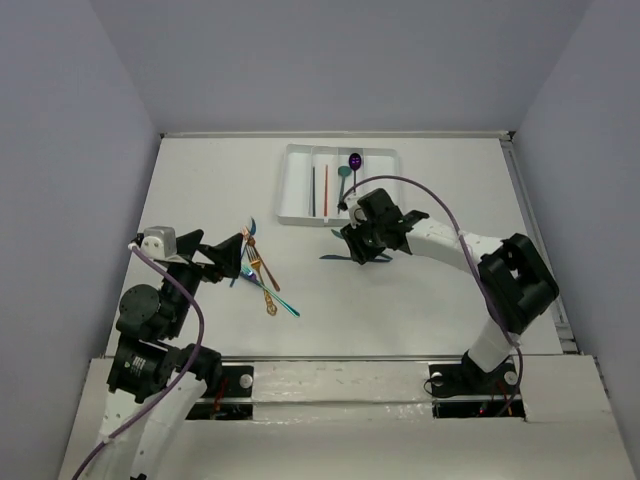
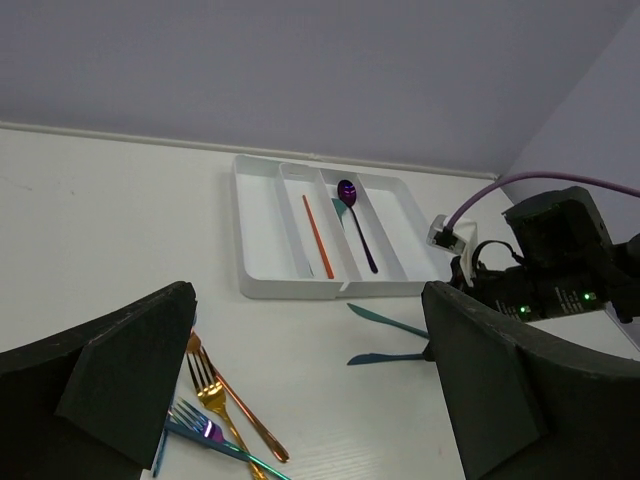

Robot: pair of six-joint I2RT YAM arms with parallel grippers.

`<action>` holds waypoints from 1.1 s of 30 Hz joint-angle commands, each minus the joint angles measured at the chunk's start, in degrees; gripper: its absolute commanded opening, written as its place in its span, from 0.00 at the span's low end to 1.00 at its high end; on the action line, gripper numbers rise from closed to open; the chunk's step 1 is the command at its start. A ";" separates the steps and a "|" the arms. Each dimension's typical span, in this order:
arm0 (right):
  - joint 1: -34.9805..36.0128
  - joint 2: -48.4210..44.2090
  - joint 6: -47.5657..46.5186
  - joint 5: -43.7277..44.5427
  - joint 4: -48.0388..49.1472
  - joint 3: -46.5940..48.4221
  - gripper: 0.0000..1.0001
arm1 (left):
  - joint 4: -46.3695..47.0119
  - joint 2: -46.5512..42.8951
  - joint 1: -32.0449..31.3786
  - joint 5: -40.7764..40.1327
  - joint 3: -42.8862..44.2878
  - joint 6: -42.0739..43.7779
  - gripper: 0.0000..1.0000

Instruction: Sort the eating utensils into containers

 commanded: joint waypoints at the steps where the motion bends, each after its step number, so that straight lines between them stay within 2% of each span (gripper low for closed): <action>1: -1.47 2.32 -3.65 -1.43 -1.33 4.50 0.49 | 2.93 0.40 0.46 0.99 0.87 0.04 0.99; 14: -2.08 7.42 -3.74 -6.09 -3.53 5.47 0.47 | 3.28 0.49 0.46 0.91 0.87 0.04 0.99; 18: -2.08 8.39 -3.56 -4.77 -3.09 5.38 0.47 | 3.37 0.49 0.46 0.99 0.87 0.04 0.99; 22: -2.08 9.44 -2.25 -5.74 -2.82 5.12 0.43 | 3.28 0.31 0.46 0.99 0.87 0.13 0.99; 29: 2.48 9.10 1.44 -4.42 -0.37 2.39 0.35 | 3.37 0.14 0.46 0.99 0.87 -0.05 0.99; 32: 4.15 8.65 2.06 -3.02 -0.53 1.95 0.36 | 3.28 0.22 0.46 0.99 0.87 -0.05 0.99; 33: 4.16 8.74 2.06 -2.23 -0.80 1.95 0.43 | 3.28 0.14 0.46 0.99 0.87 -0.05 0.99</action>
